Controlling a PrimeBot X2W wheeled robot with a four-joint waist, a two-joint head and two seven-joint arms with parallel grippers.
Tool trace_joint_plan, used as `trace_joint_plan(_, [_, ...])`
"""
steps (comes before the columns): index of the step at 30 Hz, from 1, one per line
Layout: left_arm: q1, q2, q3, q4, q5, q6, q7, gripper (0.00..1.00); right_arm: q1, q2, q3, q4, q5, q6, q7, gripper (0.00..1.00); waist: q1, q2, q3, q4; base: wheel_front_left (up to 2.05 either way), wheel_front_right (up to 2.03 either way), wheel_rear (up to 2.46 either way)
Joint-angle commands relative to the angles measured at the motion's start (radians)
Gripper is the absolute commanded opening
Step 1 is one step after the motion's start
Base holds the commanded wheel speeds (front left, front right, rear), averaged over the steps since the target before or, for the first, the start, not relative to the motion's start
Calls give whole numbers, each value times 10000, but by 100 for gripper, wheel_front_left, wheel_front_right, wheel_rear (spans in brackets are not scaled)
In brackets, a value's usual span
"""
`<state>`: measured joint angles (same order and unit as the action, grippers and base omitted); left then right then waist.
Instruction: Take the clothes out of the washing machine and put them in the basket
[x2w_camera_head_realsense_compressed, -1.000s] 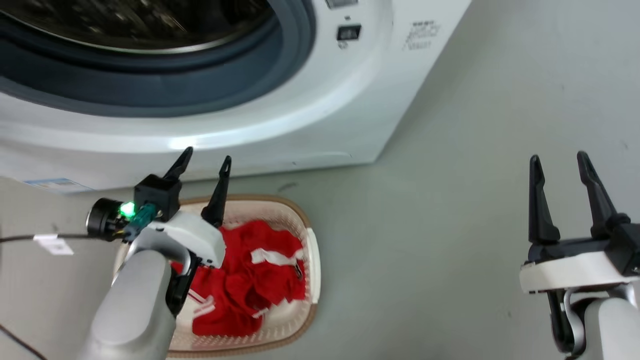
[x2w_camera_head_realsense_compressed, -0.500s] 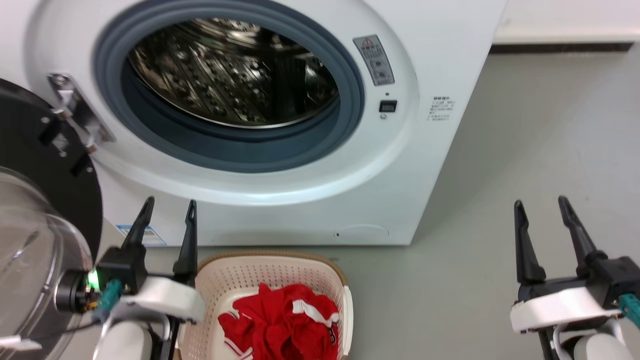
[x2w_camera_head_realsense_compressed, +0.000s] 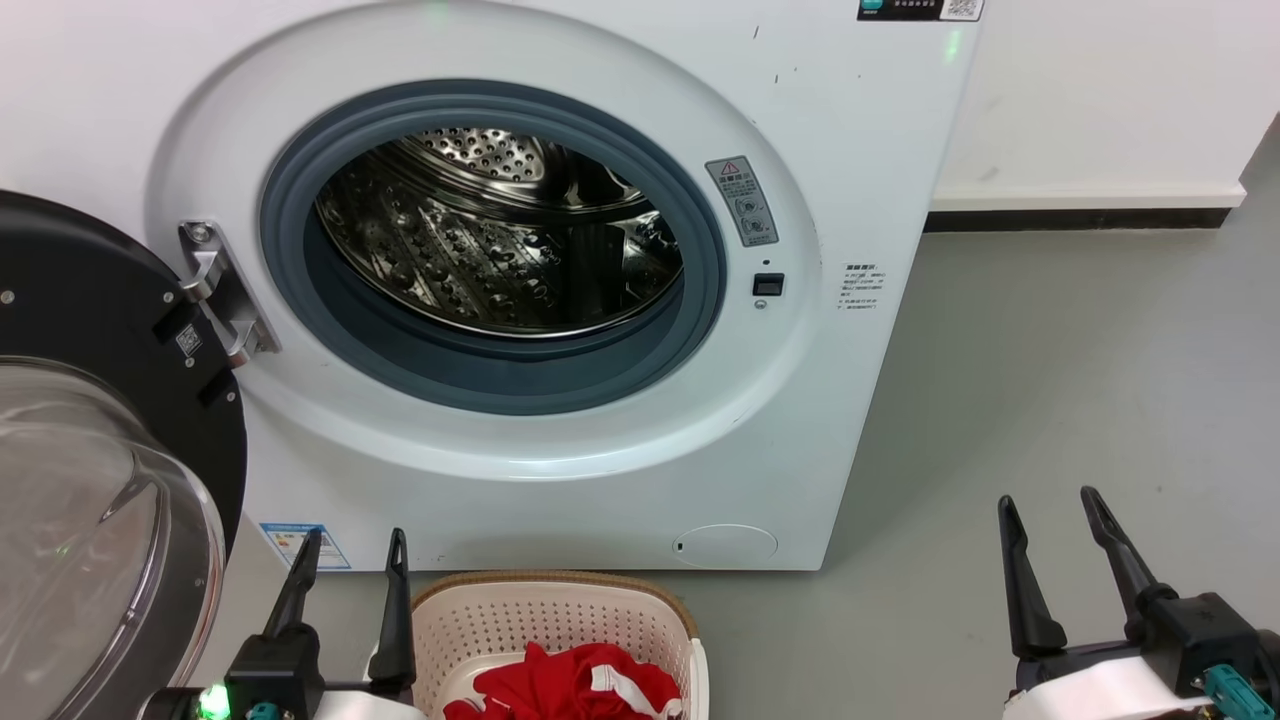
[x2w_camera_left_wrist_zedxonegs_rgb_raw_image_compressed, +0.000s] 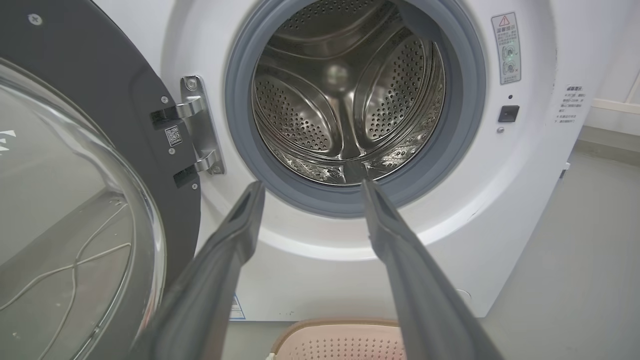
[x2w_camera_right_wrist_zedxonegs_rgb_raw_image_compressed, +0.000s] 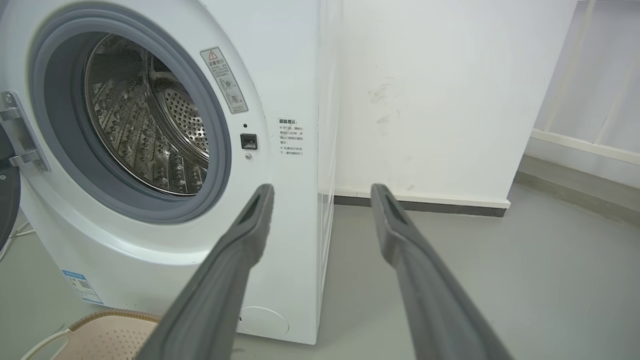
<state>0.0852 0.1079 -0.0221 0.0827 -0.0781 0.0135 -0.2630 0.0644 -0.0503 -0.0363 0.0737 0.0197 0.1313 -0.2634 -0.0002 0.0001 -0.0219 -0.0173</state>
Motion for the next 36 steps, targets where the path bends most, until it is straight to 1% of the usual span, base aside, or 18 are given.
trace_joint_plan(1, [83,-24,23,-72,99,51,-26,100,88,2,20,-3,63,-11,-20,100,2,-1,-27,-17,0,0,0])
trace_joint_plan(11, [429,-237,3,-121,401,219,-26,100,297,2,-41,-40,93,-11,-20,100,2,-1,-192,-13,0,0,0])
trace_joint_plan(19, [426,-309,33,-43,509,255,-26,100,197,2,-85,-41,56,-11,-20,100,2,-1,-234,11,0,0,0])
trace_joint_plan(30, [459,-355,176,22,562,388,-26,100,123,2,-38,-3,110,-11,-20,100,2,-1,-231,-21,0,0,0])
trace_joint_plan(33, [479,-384,187,55,422,326,-26,100,113,2,-55,17,121,-11,-20,100,2,-1,-213,-11,0,0,0])
trace_joint_plan(34, [354,-353,194,54,359,313,0,0,189,0,-56,4,75,0,0,0,2,-1,-210,-10,0,0,0])
trace_joint_plan(36, [379,-380,190,244,353,313,23,0,240,8,-44,174,73,0,6,0,2,-1,-210,-11,0,0,0])
